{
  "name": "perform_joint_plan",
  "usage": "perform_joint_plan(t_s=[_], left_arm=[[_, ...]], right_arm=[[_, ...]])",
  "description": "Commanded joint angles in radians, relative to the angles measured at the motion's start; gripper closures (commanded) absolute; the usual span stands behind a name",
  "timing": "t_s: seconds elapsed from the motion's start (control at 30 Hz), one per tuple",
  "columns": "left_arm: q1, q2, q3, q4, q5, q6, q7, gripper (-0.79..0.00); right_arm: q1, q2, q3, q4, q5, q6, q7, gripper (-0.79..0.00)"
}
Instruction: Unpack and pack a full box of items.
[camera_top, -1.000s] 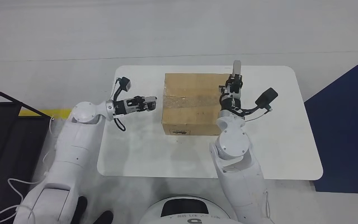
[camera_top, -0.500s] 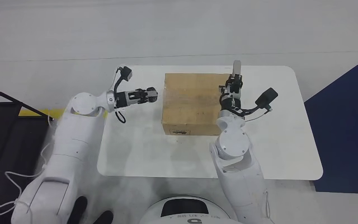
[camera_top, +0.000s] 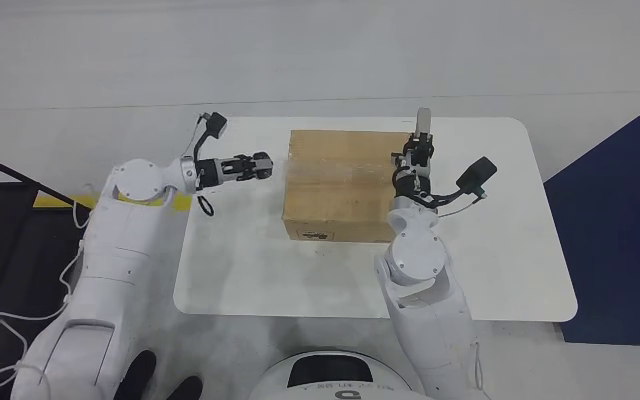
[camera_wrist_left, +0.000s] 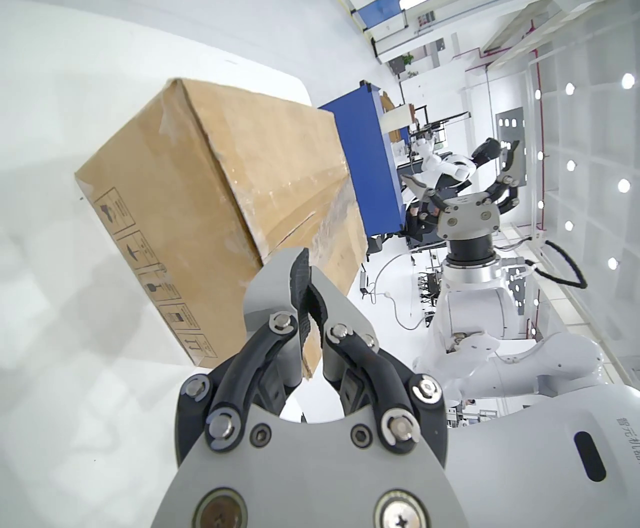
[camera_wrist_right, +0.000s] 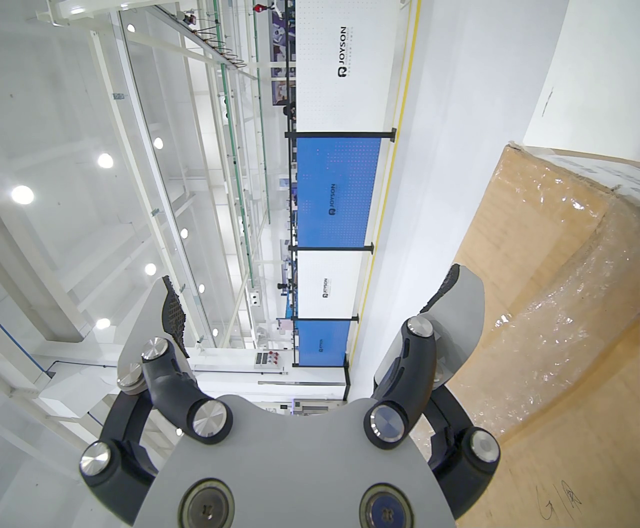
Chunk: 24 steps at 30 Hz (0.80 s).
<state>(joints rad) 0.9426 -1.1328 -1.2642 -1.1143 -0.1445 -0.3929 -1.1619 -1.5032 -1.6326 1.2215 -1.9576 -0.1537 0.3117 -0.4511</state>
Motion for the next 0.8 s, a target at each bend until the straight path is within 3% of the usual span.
perform_joint_plan(t_s=[0.0, 0.77], left_arm=[[0.003, 0.001, 0.004, 0.005, 0.010, 0.000, 0.012, 0.000], [-0.028, 0.004, 0.057, 0.069, 0.054, 0.030, 0.072, 0.000]], right_arm=[[0.000, 0.000, 0.000, 0.000, 0.000, 0.000, 0.000, -0.785], [-0.007, 0.001, 0.007, 0.014, 0.018, 0.006, 0.019, -0.785]])
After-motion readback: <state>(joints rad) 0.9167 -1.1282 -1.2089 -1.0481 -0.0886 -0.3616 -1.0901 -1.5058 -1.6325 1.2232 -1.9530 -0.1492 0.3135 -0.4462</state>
